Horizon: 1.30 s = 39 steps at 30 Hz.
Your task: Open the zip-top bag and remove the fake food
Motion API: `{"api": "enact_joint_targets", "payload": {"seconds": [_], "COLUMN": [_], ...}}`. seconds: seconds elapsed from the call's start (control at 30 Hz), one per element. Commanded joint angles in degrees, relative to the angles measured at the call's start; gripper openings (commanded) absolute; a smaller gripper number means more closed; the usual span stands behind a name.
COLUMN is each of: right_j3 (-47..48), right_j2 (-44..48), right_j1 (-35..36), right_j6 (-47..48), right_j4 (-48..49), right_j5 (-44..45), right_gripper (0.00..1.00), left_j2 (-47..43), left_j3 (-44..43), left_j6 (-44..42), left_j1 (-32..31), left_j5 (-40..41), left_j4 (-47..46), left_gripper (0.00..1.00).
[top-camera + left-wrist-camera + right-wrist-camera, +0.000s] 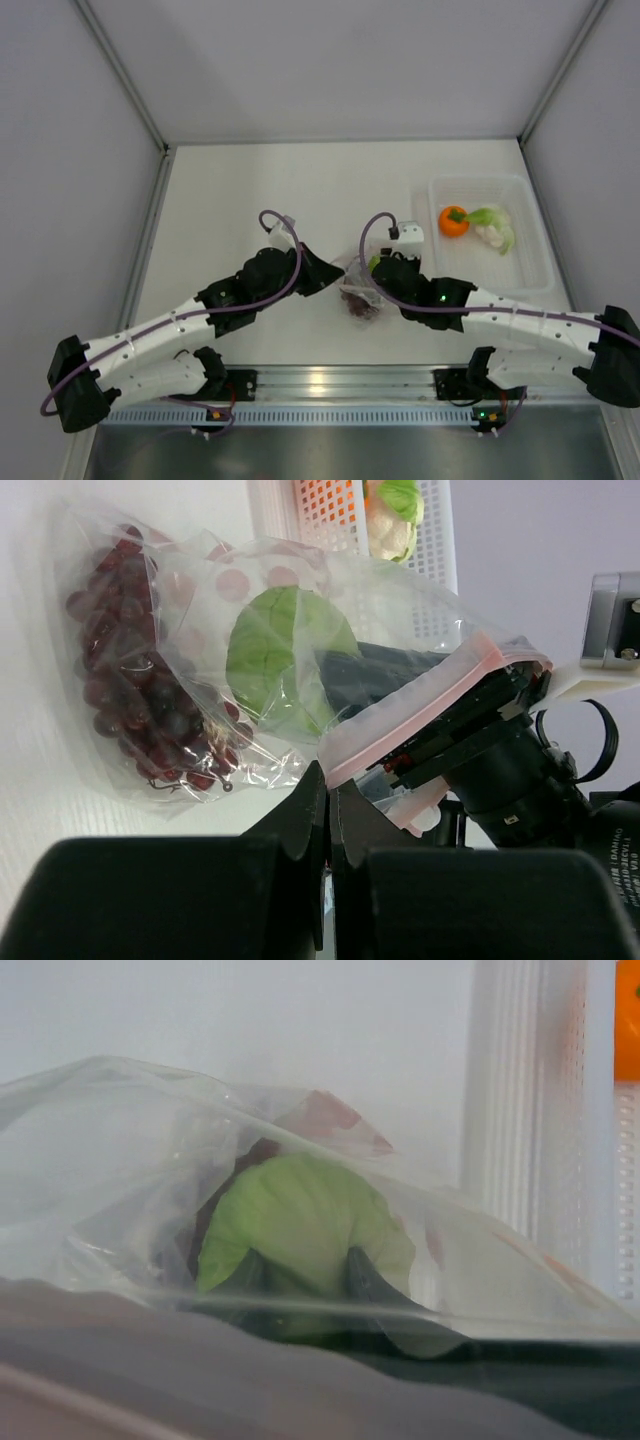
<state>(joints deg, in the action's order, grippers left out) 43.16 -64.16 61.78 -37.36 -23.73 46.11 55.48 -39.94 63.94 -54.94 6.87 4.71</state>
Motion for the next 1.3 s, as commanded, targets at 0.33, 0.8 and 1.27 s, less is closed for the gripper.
{"api": "enact_joint_targets", "payload": {"seconds": [0.33,0.8,1.27], "right_j3": [-4.84,8.17,26.79], "right_j2": [10.02,-0.35,-9.67], "right_j1": [-0.35,9.15,7.65], "right_j6": [11.70,15.48,9.59], "right_j4": [19.07,8.79,-7.56], "right_j5": [-16.40,-8.75,1.88], "right_gripper": [0.00,0.00,0.00], "left_j2": [-0.03,4.10,3.14], "left_j3": [-1.89,-9.27,-7.78], "left_j6": [-2.42,-12.35,-14.37], "left_j1": [0.62,0.45,-1.58], "left_j5": [3.41,-2.82,-0.73], "left_j4": [0.91,1.27,2.49], "left_gripper": [0.00,0.00,0.00]}}
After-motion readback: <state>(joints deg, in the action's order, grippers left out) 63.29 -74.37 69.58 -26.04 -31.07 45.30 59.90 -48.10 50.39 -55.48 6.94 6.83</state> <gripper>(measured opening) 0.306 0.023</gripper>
